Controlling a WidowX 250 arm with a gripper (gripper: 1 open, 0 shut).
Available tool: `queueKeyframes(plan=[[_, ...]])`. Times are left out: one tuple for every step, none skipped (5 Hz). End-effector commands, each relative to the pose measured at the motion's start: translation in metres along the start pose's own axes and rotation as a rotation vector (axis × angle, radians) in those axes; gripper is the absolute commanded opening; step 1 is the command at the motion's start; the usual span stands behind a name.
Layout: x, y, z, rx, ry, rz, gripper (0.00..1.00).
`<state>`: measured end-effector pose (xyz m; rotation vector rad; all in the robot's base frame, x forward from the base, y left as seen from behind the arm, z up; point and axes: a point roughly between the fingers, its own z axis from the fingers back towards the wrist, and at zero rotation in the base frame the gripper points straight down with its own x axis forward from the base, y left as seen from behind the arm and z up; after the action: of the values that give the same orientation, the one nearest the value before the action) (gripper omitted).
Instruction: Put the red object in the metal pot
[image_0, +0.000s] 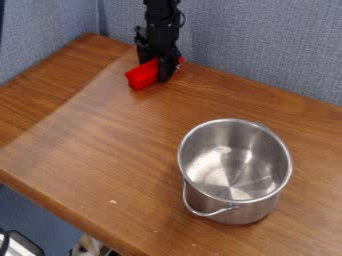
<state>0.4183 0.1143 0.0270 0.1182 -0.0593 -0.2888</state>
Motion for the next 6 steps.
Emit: queueKeyframes(plan=[[-0.002,0.000,-0.002,0.016,0.010,-0.009,0.00],[-0.004,-0.003,-0.003,0.020,0.019,-0.002,0.00],[-0.012,-0.010,0.009,0.024,0.025,-0.005,0.00],[-0.020,-0.018,0.023,0.032,0.030,-0.013,0.00],[-0.025,-0.029,0.038,0.041,0.031,-0.030,0.00],[-0.025,-0.041,0.037,0.053,0.032,-0.029,0.00]])
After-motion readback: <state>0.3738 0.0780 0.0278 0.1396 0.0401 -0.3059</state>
